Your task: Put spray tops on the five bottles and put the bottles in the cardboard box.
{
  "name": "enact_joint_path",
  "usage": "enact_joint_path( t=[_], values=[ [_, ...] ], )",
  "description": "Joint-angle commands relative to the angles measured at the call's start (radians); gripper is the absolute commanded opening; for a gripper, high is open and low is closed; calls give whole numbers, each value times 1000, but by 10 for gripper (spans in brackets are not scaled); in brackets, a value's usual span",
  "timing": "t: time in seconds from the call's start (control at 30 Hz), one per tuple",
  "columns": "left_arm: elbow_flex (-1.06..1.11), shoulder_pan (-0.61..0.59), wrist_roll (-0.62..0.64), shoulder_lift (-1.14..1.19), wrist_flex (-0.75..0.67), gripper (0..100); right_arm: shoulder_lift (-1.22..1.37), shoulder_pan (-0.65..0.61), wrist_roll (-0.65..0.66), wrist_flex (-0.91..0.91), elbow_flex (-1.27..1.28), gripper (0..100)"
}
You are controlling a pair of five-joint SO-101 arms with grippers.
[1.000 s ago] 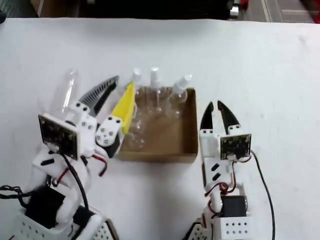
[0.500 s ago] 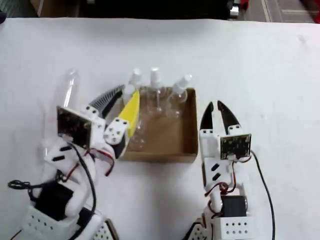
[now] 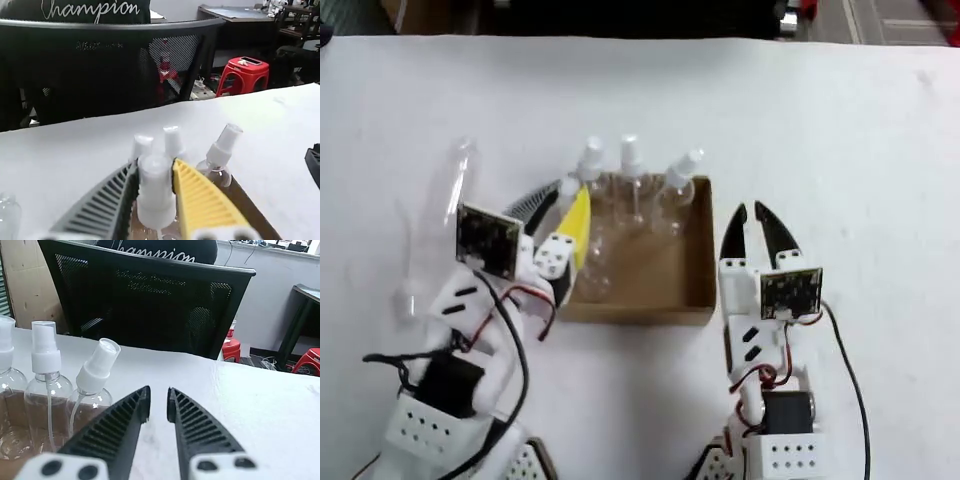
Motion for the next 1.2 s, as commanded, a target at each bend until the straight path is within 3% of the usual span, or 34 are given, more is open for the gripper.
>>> enact_joint_path(
  t=[0.0, 0.23, 0.37, 0.6, 0.9, 1.17],
  values=[
    [8, 7, 15, -8, -29, 111, -7, -2, 2, -25, 9, 52],
    [15, 7, 15, -8, -28, 128, -7, -2, 2, -25, 9, 53],
    [8, 7, 15, -10, 43, 195, -7, -2, 2, -25, 9, 53],
    [-60, -16, 14, -13, 83, 199, -7, -2, 2, -25, 9, 53],
    [-402, -308, -3, -186, 431, 199, -7, -2, 2, -27, 9, 53],
    [-318, -559, -262, -216, 701, 199, -8, -2, 2, -27, 9, 53]
  ],
)
